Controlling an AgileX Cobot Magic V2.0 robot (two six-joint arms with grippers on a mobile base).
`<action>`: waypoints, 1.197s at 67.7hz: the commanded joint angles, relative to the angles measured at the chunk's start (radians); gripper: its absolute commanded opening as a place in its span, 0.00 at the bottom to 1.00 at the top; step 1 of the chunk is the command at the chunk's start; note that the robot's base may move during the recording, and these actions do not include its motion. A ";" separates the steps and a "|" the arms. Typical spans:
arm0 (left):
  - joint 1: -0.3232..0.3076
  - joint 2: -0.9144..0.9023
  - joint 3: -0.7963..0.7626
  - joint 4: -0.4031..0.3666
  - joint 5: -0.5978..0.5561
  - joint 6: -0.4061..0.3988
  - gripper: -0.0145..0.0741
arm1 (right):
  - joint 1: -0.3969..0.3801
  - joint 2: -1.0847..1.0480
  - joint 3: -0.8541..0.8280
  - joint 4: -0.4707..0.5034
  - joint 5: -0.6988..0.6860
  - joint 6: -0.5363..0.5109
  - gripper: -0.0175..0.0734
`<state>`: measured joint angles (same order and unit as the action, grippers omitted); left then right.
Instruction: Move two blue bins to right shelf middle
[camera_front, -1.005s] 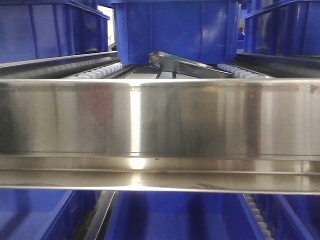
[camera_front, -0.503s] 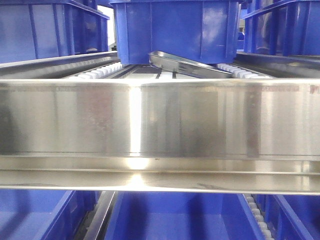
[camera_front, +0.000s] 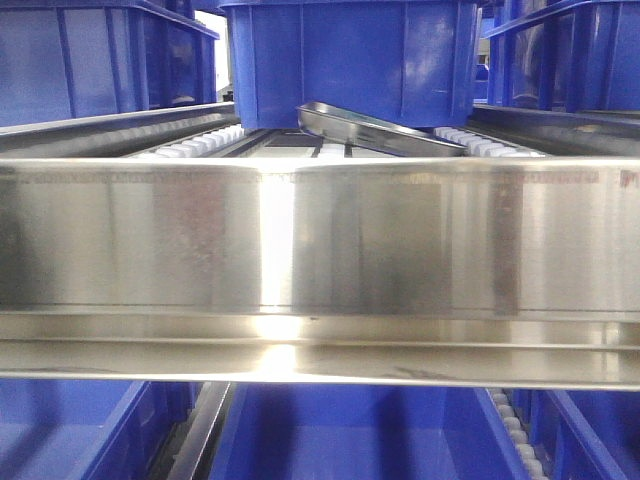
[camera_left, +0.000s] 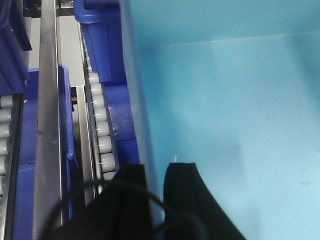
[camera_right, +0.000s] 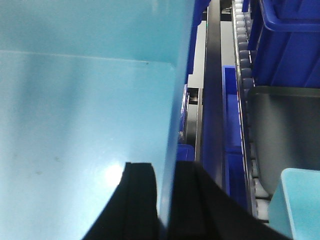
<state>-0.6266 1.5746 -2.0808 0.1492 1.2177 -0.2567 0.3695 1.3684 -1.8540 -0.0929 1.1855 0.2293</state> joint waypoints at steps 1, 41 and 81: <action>-0.014 -0.019 -0.015 -0.048 -0.061 0.012 0.04 | 0.001 -0.005 -0.010 -0.006 -0.041 -0.011 0.02; -0.014 -0.019 -0.015 -0.048 -0.062 0.012 0.04 | 0.001 -0.005 -0.010 -0.006 -0.041 -0.011 0.02; -0.014 -0.019 -0.015 -0.048 -0.062 0.012 0.04 | 0.001 -0.003 -0.010 -0.006 -0.055 -0.011 0.02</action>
<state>-0.6270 1.5746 -2.0808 0.1510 1.2120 -0.2567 0.3695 1.3684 -1.8540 -0.0929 1.1855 0.2293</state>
